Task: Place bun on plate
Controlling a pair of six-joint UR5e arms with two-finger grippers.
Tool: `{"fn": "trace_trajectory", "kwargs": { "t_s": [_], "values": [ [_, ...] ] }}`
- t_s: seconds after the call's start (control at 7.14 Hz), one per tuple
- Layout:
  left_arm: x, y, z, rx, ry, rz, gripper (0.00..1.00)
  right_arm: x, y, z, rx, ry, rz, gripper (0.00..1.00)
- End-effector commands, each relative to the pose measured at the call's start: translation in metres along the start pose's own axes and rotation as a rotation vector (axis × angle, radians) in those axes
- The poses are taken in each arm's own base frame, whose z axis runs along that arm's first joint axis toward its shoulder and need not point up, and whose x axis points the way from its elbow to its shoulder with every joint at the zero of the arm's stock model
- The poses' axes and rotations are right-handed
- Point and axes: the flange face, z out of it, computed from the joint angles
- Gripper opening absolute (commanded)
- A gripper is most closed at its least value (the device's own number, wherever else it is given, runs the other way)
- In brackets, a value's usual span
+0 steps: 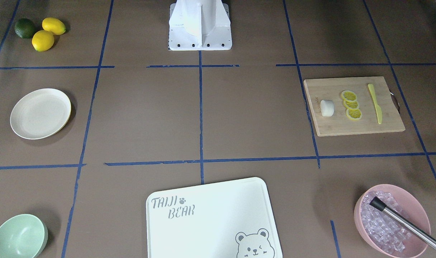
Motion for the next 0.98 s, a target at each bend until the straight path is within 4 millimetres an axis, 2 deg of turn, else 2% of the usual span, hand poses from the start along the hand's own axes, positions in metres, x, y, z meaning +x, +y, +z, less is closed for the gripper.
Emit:
{"fn": "trace_trajectory", "kwargs": {
  "t_s": [0.0, 0.14, 0.28, 0.42, 0.56, 0.7, 0.84],
  "values": [
    [0.0, 0.001, 0.0, 0.0, 0.001, -0.002, 1.0, -0.071, -0.016, 0.066, -0.007, -0.023, 0.028, 1.0],
    [0.001, 0.0, 0.0, 0.002, 0.0, 0.001, 1.0, -0.089, -0.012, 0.111, 0.013, -0.019, 0.073, 1.0],
    [0.0, 0.0, -0.001, 0.003, 0.0, 0.0, 1.0, -0.089, -0.006, 0.143, 0.044, -0.033, 0.098, 1.0],
    [0.0, 0.001, 0.0, 0.001, 0.001, 0.0, 1.0, -0.077, 0.002, 0.162, 0.053, -0.048, 0.1, 1.0],
    [0.0, 0.001, 0.0, 0.001, 0.001, 0.0, 1.0, -0.075, 0.001, 0.169, 0.051, -0.042, 0.096, 0.98],
    [0.0, 0.001, 0.0, 0.001, 0.001, 0.0, 1.0, -0.073, 0.0, 0.175, 0.047, -0.031, 0.1, 0.79],
    [0.0, 0.001, 0.0, 0.001, 0.002, 0.0, 1.0, -0.071, 0.0, 0.177, 0.044, -0.028, 0.103, 0.41]
  ]
}}
